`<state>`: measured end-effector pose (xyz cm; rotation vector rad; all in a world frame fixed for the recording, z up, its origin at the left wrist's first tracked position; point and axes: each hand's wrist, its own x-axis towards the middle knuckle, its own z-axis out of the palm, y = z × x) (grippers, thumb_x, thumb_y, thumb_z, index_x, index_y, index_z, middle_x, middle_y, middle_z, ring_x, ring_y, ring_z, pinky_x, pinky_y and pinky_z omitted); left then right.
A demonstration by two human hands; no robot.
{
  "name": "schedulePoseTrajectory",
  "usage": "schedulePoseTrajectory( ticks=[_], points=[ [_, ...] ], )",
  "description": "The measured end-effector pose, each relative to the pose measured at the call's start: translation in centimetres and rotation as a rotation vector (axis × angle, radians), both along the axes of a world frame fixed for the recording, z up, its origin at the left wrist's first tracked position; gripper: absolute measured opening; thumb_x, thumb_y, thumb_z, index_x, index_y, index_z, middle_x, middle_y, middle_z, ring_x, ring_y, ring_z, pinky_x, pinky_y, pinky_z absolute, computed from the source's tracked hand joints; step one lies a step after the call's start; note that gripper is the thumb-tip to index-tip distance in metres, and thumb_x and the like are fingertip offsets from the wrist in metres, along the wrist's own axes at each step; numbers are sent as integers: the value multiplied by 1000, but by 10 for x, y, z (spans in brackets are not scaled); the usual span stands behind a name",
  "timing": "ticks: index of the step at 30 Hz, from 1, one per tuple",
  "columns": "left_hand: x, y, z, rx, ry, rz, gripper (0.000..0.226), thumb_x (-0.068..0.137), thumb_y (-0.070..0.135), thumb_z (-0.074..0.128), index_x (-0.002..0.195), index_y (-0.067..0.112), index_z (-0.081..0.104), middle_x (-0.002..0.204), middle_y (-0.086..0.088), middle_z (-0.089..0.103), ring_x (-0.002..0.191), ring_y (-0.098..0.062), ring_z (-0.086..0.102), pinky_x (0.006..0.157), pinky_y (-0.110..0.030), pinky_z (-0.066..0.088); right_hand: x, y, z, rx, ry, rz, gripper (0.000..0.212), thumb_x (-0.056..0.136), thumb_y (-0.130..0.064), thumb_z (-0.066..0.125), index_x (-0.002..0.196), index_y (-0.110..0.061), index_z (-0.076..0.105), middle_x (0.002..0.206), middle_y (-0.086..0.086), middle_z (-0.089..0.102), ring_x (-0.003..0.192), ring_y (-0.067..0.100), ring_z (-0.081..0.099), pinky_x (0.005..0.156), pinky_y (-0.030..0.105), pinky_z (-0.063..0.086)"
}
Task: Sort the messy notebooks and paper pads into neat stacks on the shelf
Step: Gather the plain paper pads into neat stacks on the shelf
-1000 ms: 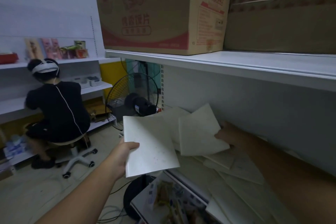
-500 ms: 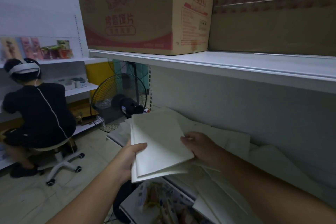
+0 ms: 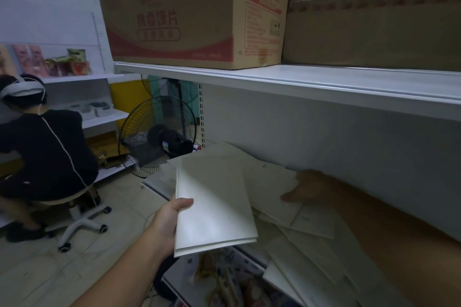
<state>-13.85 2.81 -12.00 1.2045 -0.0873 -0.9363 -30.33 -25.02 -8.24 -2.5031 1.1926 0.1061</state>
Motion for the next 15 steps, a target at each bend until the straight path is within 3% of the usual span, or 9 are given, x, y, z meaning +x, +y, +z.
schedulePoseTrajectory(
  ticks=[2, 4, 7, 11, 15],
  points=[
    [-2, 2, 2, 10, -26, 0, 36, 90, 15, 49, 126, 11, 51, 103, -23, 64, 86, -41, 63, 64, -43, 51, 3, -2, 9, 18, 9, -46, 89, 64, -54, 79, 130, 0, 50, 118, 4, 54, 101, 20, 53, 81, 26, 43],
    [-3, 4, 3, 36, -63, 21, 33, 90, 15, 50, 123, 10, 52, 96, -21, 64, 80, -38, 62, 60, -38, 50, 6, 1, 11, 93, 3, -51, 65, 71, -41, 78, 116, 0, 57, 100, 10, 58, 84, 23, 56, 62, 26, 44],
    [-4, 6, 5, 75, -125, 63, 32, 88, 15, 53, 119, 5, 56, 90, -20, 63, 74, -36, 62, 58, -35, 48, 0, 11, 8, 462, -218, -108, 28, 87, -16, 65, 109, -1, 56, 81, 14, 58, 66, 24, 55, 50, 25, 44],
    [-1, 10, 15, 42, -196, 125, 19, 92, 12, 48, 110, 15, 52, 88, -19, 61, 74, -36, 60, 62, -38, 49, -27, 9, 17, 708, -672, -137, 29, 93, -6, 53, 122, -11, 53, 101, 10, 60, 80, 20, 56, 54, 24, 44],
    [-4, -1, 28, 4, -305, 154, 24, 92, 10, 47, 115, 17, 50, 94, -20, 62, 78, -37, 61, 62, -41, 53, -42, 35, 26, 835, -943, -161, 27, 93, -5, 51, 117, -15, 57, 89, 5, 62, 71, 16, 55, 42, 16, 43]
  ],
)
